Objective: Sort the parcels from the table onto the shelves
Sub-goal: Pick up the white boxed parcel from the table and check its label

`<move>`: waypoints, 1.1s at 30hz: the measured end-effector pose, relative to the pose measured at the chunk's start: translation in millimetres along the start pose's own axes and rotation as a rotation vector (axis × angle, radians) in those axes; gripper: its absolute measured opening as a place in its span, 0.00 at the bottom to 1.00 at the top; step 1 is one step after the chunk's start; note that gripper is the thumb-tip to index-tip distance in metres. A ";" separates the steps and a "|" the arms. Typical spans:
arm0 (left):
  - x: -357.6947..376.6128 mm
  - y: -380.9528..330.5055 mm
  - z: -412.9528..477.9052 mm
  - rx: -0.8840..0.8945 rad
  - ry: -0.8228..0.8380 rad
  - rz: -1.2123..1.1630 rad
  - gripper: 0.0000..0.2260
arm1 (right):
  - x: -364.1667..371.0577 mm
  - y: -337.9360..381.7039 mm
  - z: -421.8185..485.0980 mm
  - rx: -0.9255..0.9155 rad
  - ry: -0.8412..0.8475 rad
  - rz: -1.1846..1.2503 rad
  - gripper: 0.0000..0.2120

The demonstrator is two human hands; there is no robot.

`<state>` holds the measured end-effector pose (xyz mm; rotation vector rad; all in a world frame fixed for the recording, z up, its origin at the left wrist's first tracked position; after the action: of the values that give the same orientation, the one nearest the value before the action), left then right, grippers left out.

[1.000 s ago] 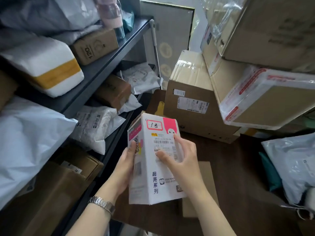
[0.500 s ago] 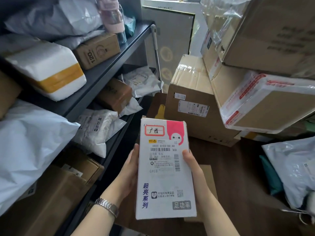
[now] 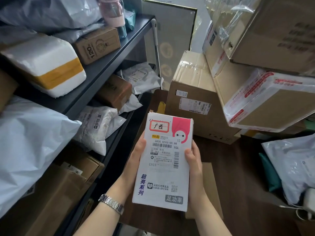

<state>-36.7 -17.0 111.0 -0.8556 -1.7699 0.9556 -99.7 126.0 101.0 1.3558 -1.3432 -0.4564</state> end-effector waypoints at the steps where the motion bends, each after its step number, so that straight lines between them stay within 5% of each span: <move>1: 1.1 -1.7 0.1 0.011 0.015 -0.008 0.44 | 0.2 -0.9 -1.5 -0.006 0.002 0.003 0.28; 9: 8.4 -13.6 -0.1 0.065 0.080 -0.011 0.41 | 6.4 17.7 -7.0 -0.084 0.005 -0.061 0.29; 14: 15.3 -27.6 1.0 0.119 0.083 -0.008 0.31 | 11.6 44.4 -11.0 -0.191 0.032 -0.088 0.29; 33: 43.4 -54.0 -53.9 0.248 0.060 -0.057 0.29 | 19.1 79.9 -60.6 -0.348 0.075 -0.053 0.33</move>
<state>-8.7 8.4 190.3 -0.6660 -1.5772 1.0745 -77.7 156.0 196.0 1.1102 -1.1091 -0.6373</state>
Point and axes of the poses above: each hand's wrist, its own z-axis towards the middle knuckle, its own x-axis out of the palm, y = z × x, the point moved 7 cm from there along z, towards the middle knuckle, and after that the axes turned 2 degrees about x, right-handed, at the moved point
